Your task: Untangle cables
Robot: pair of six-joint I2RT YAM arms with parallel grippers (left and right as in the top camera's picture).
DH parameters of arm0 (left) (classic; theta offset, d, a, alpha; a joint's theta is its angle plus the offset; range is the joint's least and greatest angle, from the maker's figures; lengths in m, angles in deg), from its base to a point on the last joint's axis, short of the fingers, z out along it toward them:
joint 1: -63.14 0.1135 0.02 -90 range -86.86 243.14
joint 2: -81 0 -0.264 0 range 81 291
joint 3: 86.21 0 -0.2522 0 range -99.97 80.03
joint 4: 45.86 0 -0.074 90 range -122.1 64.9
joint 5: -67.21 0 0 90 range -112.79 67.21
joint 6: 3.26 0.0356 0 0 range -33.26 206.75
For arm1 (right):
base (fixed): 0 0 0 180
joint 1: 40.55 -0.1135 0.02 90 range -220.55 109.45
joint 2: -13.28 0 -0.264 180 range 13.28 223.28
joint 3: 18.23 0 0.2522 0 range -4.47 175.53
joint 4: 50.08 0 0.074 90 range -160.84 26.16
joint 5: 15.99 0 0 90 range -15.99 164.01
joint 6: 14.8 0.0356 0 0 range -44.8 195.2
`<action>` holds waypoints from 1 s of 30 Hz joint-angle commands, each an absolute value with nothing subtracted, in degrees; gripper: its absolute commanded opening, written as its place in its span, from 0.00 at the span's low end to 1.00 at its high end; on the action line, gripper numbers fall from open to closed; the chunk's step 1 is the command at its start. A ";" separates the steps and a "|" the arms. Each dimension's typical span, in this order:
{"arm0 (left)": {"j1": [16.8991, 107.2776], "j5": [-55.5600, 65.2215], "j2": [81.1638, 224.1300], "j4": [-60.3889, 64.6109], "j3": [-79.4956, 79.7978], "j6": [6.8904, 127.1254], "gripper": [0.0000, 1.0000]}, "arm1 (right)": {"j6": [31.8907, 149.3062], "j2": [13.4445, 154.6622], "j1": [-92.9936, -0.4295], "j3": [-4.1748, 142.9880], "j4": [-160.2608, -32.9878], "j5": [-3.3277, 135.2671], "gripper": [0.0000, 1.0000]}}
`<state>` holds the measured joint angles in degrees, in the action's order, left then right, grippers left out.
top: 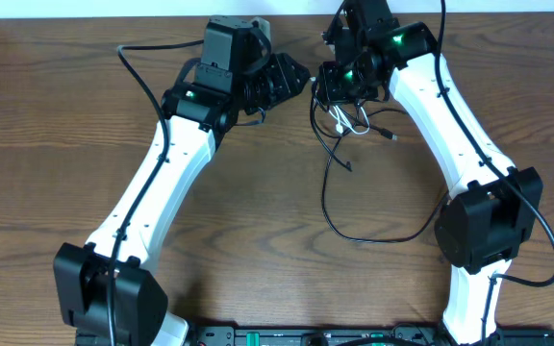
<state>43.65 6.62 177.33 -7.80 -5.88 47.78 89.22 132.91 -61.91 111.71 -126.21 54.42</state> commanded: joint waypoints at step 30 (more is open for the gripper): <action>40.92 2.89 180.02 -1.44 -6.43 48.29 0.14 | 88.85 133.42 -62.39 111.65 -126.43 54.59 0.01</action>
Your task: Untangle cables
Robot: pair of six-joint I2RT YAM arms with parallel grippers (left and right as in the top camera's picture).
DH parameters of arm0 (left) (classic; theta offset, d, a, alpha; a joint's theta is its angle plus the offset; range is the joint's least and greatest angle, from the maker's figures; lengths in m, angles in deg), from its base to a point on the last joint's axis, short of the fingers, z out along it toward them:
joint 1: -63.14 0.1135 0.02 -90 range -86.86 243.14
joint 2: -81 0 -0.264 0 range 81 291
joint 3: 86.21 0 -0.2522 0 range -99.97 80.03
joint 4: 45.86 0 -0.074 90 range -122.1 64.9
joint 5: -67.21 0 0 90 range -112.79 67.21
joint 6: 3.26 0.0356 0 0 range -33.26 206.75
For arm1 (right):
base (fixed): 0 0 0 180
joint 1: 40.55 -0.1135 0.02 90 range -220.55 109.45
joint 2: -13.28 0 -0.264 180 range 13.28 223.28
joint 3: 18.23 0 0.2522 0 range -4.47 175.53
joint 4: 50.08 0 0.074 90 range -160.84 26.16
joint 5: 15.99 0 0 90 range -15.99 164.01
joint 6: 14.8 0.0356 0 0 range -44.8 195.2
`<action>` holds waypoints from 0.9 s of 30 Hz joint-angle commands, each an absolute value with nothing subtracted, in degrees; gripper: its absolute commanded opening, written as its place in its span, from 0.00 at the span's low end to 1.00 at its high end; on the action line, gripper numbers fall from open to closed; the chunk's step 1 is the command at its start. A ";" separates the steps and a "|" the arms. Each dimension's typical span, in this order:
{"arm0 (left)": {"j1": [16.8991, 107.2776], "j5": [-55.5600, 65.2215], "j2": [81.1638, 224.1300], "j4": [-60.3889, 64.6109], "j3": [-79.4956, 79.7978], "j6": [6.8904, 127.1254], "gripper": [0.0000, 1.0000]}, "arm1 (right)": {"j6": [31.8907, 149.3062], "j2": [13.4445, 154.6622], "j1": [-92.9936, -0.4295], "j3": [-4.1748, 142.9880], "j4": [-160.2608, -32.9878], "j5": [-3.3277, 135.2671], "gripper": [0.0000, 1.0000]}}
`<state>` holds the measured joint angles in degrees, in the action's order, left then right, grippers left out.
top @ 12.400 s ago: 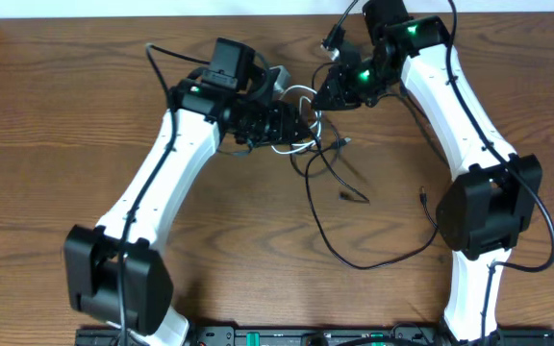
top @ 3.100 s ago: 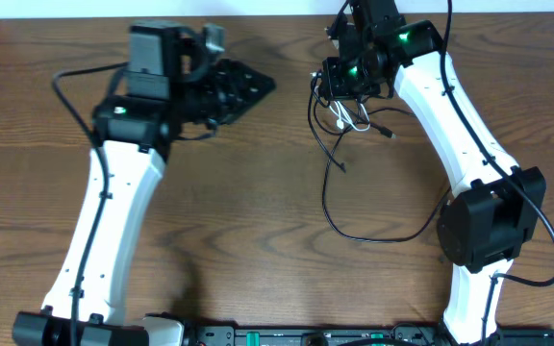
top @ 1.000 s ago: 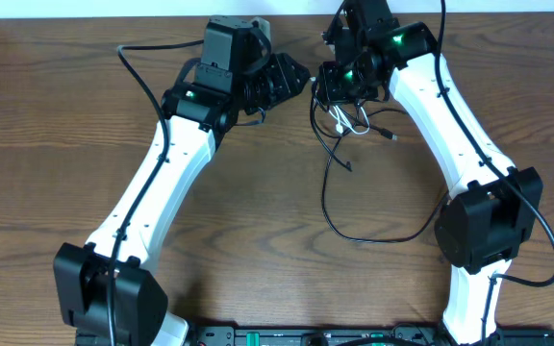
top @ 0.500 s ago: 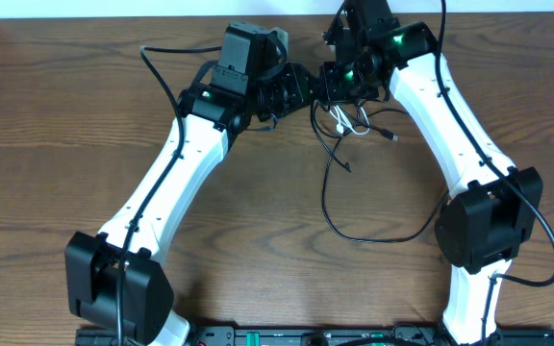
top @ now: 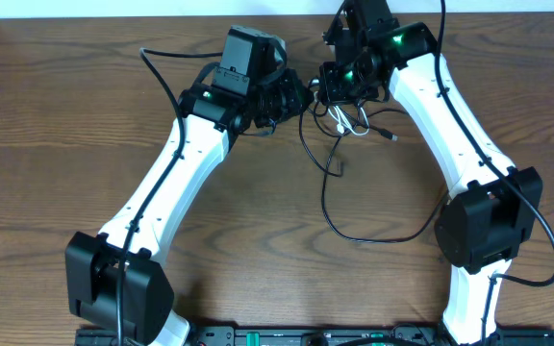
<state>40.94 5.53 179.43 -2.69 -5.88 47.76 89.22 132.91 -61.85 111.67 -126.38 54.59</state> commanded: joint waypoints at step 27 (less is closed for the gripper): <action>40.94 -5.92 180.02 6.45 -6.43 51.17 0.13 | 73.35 133.18 -51.40 111.67 -122.60 0.13 0.01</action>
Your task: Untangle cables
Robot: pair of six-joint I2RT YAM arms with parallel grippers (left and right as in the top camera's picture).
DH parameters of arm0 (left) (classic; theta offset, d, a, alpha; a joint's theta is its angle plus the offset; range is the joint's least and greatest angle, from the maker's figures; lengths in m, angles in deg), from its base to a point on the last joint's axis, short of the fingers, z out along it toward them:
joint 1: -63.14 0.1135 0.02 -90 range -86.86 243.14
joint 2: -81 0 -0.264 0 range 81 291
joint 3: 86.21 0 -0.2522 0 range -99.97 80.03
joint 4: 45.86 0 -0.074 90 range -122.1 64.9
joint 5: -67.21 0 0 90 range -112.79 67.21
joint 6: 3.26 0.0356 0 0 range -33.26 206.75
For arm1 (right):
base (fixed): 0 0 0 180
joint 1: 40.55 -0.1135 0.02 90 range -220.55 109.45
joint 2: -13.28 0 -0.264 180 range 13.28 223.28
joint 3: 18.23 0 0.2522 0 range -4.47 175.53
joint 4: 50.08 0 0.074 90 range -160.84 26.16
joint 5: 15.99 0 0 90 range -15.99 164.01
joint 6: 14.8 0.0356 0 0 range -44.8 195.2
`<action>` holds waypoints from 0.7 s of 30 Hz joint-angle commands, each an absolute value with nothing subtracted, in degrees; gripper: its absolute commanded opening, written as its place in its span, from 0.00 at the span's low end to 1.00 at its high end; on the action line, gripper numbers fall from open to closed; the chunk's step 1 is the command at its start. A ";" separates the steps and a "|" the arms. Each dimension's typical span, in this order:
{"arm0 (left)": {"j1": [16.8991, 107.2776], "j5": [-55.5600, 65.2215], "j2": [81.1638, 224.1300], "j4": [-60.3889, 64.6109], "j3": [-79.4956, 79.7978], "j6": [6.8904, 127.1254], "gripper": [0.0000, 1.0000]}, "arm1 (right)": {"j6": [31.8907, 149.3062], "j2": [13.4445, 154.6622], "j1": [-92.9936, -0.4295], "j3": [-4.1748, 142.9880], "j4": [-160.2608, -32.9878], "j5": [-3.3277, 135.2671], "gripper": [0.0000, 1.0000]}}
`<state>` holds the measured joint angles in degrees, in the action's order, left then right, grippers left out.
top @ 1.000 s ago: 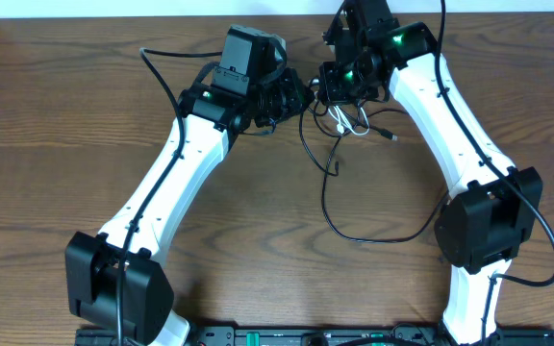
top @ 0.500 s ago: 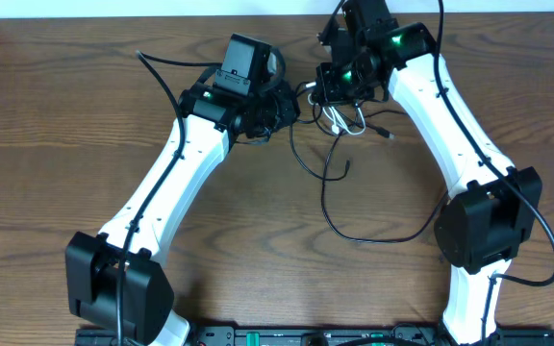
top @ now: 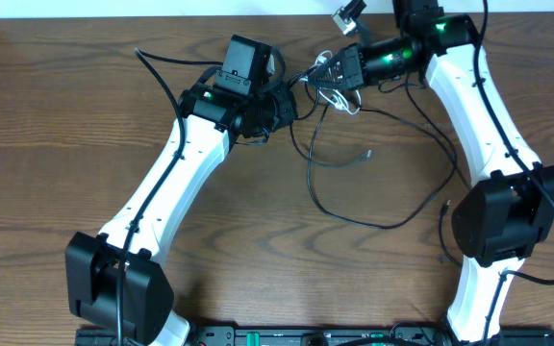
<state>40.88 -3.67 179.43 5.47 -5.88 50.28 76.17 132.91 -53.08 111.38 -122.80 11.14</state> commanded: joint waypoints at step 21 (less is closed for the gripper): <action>41.25 0.98 179.37 4.88 -6.47 59.74 0.07 | 79.19 133.18 -51.38 111.67 -126.62 25.24 0.09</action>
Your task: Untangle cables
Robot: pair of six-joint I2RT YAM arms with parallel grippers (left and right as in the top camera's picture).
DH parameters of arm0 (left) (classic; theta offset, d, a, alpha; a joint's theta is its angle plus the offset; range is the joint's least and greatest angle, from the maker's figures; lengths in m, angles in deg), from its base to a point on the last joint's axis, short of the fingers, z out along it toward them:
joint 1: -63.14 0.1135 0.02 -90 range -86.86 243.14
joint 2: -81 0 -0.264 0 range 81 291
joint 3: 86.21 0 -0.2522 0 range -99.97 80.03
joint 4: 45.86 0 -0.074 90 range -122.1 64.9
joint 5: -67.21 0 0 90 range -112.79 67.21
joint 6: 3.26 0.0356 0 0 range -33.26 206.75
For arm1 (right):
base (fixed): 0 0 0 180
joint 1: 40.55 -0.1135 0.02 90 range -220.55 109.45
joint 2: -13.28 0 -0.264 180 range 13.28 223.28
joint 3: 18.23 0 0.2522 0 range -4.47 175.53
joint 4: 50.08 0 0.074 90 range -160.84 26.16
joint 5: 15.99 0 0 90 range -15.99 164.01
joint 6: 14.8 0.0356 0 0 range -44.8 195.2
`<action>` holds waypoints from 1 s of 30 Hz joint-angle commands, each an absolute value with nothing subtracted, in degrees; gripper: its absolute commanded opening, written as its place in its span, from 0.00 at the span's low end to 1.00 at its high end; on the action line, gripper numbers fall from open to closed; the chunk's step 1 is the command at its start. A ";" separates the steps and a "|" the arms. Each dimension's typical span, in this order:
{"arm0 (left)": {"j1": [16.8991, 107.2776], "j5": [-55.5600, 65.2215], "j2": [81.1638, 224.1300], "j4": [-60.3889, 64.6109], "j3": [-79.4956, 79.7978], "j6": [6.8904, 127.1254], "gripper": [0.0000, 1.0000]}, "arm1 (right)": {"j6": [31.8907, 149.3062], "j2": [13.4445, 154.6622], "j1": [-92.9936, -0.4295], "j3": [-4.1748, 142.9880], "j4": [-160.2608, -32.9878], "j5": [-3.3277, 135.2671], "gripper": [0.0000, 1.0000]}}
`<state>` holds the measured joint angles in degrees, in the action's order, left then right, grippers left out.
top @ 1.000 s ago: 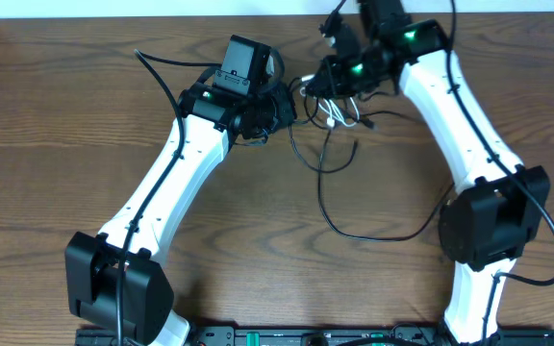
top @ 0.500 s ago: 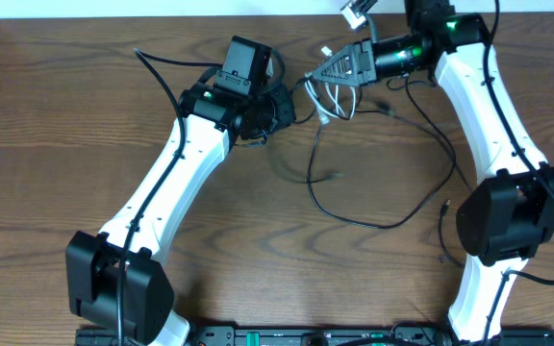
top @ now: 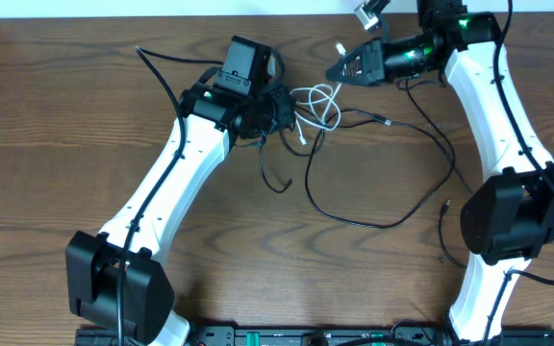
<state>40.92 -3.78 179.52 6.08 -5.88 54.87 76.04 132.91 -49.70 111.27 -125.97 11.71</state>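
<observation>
A tangle of cables lies at the back middle of the table in the overhead view. White cable loops (top: pixel 319 102) sit just right of my left gripper (top: pixel 285 113), which looks shut on the bundle where black and white strands meet. A long black cable (top: pixel 373 224) sweeps from the tangle toward the front and curves back up on the right. A short black end (top: pixel 275 183) hangs below the left gripper. My right gripper (top: pixel 335 71) points left above the white loops, its fingers drawn to a point; whether a strand is between them is not visible.
A plug-tipped black lead (top: pixel 384 121) lies right of the loops. A separate short black piece (top: pixel 442 231) lies by the right arm's base. The table's back edge and the wall are just behind both grippers. The dark rail runs along the front edge.
My right gripper has moved a little to the right. The white loops, which were at its tip, now lie lower, next to the left gripper. A short black end now trails below the left gripper.
First my right gripper held the tangle at the back middle with the left gripper apart to its left. Then the left gripper was at the tangle. After that the right gripper was farther back and right, the cables stretched out, and now the strands lie more spread.
</observation>
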 commanded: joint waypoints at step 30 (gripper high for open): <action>50.38 35.10 178.67 -2.93 -6.49 57.93 0.07 | 78.34 133.20 -59.44 111.67 -126.71 34.05 0.40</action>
<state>50.27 32.85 179.52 -2.18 -5.88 58.63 78.47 132.91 -58.28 111.27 -126.23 31.45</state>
